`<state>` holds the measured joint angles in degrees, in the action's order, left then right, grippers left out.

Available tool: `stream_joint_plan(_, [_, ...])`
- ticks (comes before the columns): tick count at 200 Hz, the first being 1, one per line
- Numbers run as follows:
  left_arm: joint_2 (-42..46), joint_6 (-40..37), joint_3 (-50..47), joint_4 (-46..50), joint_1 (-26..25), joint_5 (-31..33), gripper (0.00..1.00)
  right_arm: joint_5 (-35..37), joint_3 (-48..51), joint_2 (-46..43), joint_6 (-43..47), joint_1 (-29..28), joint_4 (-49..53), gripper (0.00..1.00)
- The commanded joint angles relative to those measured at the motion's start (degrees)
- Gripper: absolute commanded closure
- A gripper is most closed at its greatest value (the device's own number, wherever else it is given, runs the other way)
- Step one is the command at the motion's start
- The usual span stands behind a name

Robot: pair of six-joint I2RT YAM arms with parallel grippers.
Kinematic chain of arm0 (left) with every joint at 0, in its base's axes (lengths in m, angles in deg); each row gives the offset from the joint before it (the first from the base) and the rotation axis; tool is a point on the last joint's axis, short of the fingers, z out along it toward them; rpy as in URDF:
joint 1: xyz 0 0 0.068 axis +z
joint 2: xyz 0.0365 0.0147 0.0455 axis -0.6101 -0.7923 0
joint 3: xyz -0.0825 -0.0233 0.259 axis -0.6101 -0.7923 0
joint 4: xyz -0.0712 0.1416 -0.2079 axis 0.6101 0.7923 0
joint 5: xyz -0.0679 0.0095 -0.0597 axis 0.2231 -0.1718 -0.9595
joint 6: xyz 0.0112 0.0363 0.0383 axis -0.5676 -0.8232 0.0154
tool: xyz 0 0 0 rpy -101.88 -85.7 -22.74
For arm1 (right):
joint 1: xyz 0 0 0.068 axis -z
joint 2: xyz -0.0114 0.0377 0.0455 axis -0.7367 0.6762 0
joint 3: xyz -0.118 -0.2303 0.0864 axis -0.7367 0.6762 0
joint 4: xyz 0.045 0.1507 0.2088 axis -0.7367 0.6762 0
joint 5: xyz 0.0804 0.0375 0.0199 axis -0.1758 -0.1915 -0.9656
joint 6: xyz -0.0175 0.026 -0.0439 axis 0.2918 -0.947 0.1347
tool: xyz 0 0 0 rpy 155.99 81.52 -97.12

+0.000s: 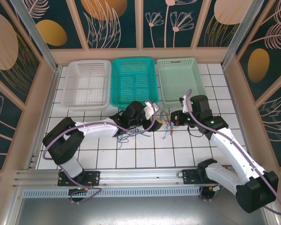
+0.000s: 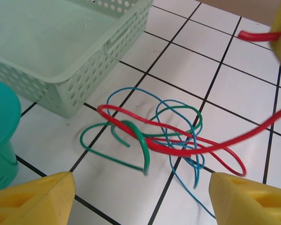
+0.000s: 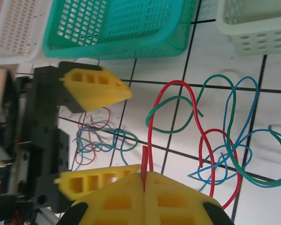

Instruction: Untangle the cables

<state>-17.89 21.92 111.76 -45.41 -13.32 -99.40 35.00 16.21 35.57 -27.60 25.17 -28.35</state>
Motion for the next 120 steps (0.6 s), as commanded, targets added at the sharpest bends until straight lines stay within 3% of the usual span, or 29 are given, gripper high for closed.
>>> stream_joint_plan(1, [-0.84,1.6,0.76,-3.78,-0.25,-0.29,0.25,-5.0,-1.03,-1.55,0.27,0.31,-1.71,1.0])
stream_joint_plan(31, [-2.92,1.6,1.99,-4.29,-0.28,0.92,0.26,-6.05,-1.42,-2.03,0.31,0.55,-1.54,1.0])
stream_joint_plan(81, [-4.04,1.52,2.08,-4.46,-0.25,1.96,0.43,-6.25,-1.52,-3.32,0.0,3.66,0.26,1.0])
stream_joint_plan(120, [-3.4,1.07,0.96,-5.42,-0.25,1.75,0.71,-9.3,-1.24,-4.23,-0.35,5.67,-0.63,1.0])
